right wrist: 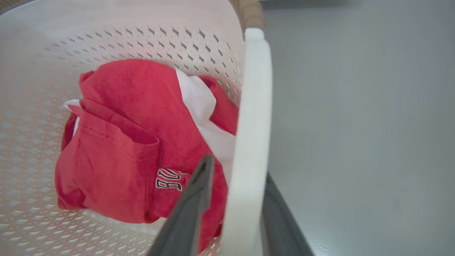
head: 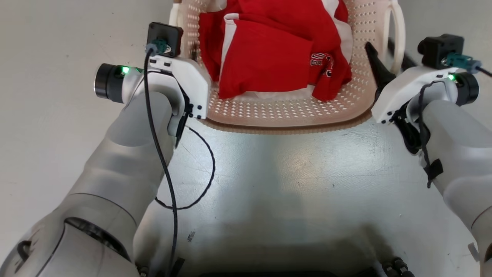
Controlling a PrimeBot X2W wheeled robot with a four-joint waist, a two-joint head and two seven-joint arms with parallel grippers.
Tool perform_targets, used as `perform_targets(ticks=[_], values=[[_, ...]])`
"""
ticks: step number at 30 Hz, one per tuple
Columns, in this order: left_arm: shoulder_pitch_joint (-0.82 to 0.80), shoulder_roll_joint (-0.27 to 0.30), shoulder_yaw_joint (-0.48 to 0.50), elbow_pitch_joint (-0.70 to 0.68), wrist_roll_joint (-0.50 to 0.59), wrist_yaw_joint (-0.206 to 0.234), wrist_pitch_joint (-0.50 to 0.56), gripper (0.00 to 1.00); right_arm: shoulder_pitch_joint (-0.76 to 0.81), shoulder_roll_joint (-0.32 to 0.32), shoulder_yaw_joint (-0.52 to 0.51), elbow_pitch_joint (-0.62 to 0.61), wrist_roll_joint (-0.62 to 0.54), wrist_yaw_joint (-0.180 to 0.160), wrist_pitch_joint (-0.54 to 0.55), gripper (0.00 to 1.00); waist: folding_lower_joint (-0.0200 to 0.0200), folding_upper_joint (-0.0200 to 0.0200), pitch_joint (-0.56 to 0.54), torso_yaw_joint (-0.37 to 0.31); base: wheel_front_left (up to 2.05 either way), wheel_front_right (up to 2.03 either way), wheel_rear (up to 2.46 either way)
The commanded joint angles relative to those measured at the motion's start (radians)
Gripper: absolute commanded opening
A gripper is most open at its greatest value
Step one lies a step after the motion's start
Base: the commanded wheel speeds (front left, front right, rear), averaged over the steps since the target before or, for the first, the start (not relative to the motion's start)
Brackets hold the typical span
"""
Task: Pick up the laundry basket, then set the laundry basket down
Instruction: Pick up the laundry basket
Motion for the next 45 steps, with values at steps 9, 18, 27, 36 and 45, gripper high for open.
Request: perform_targets(ticks=[9, 18, 27, 36, 45], values=[[0.031, 0.023, -0.042, -0.024, -0.064, 0.008, -0.004, 0.0, 0.066, 0.02, 0.083, 0.034, 0.039, 0.006, -0.006, 0.0, -0.0001, 0.0, -0.064, 0.005, 0.0, 0.0, 0.0], [0.156, 0.023, -0.079, 0.022, -0.124, -0.019, 0.013, 0.0, 0.18, 0.044, 0.175, 0.035, 0.104, 0.006, 0.075, 0.0, -0.0001, 0.0, -0.268, -0.019, 0.0, 0.0, 0.0], [0.328, 0.023, -0.107, 0.065, -0.171, -0.077, 0.072, 0.0, 0.303, 0.068, 0.239, 0.033, 0.19, 0.006, 0.168, 0.0, -0.0001, 0.0, -0.544, -0.063, 0.0, 0.0, 0.0], [0.473, 0.023, -0.134, 0.083, -0.201, -0.122, 0.16, 0.0, 0.389, 0.099, 0.306, 0.039, 0.242, 0.006, 0.268, 0.0, -0.0001, 0.0, -0.766, -0.094, 0.0, 0.0, 0.0], [0.574, 0.023, -0.168, 0.088, -0.219, -0.151, 0.251, 0.0, 0.466, 0.126, 0.355, 0.051, 0.285, 0.006, 0.346, 0.0, -0.0001, 0.0, -0.934, -0.091, 0.0, 0.0, 0.0]])
